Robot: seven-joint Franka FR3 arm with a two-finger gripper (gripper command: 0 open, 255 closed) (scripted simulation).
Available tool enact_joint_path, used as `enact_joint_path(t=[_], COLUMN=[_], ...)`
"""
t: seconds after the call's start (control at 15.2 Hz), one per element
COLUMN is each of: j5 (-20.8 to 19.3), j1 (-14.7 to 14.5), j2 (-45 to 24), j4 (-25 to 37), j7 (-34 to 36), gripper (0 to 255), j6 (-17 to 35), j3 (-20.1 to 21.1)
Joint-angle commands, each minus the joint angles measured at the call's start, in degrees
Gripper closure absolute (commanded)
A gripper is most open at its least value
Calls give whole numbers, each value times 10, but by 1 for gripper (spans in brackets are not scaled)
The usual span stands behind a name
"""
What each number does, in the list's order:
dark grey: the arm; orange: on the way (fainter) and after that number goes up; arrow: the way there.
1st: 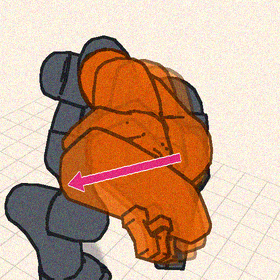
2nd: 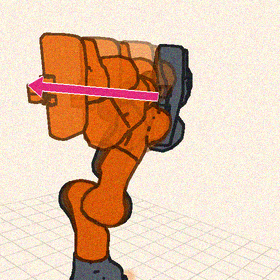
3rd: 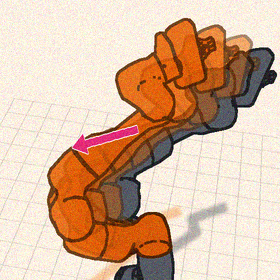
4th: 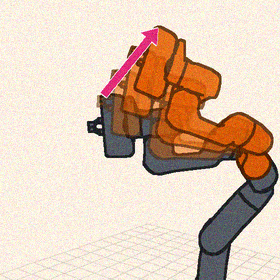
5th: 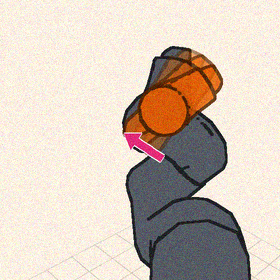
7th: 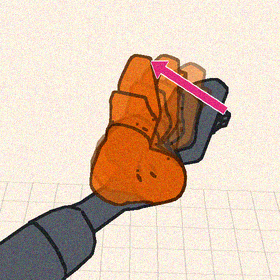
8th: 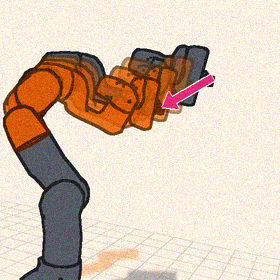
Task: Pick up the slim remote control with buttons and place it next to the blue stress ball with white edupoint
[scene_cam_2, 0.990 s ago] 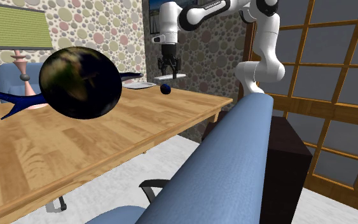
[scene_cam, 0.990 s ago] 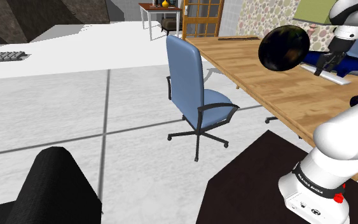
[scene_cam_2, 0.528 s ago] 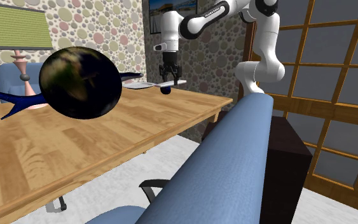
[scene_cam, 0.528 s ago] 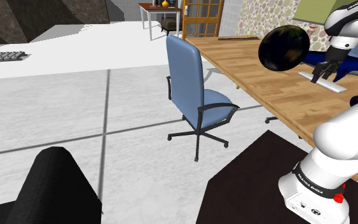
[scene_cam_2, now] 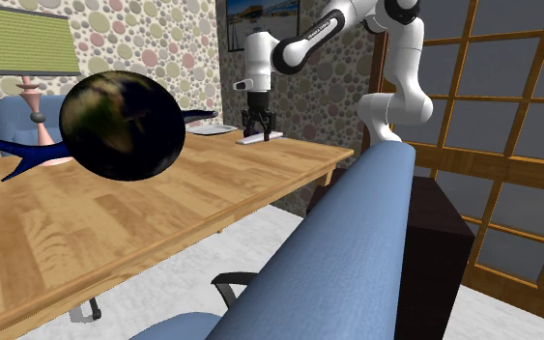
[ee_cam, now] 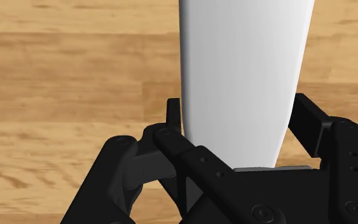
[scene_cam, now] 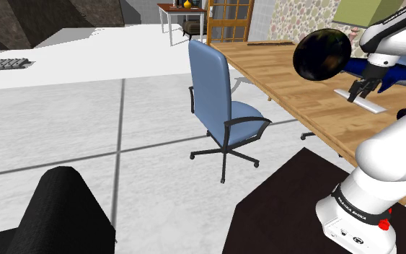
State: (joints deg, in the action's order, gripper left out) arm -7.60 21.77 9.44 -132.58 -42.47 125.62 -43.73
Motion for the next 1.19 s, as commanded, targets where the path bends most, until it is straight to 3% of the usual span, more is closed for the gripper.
enact_joint_path(t=[0.0,0.46,0.99,1.06,1.12], j5=[6,44,44,44,44], j1=[-1,-7,-7,-7,-7], j2=[-9,-57,-57,-57,-57], j4=[-10,-35,-35,-35,-35], j7=[-5,-34,-34,-34,-34], gripper=[255,255,255,0,0], j6=[17,79,79,79,79], j3=[-3,-16,-16,-16,-16])
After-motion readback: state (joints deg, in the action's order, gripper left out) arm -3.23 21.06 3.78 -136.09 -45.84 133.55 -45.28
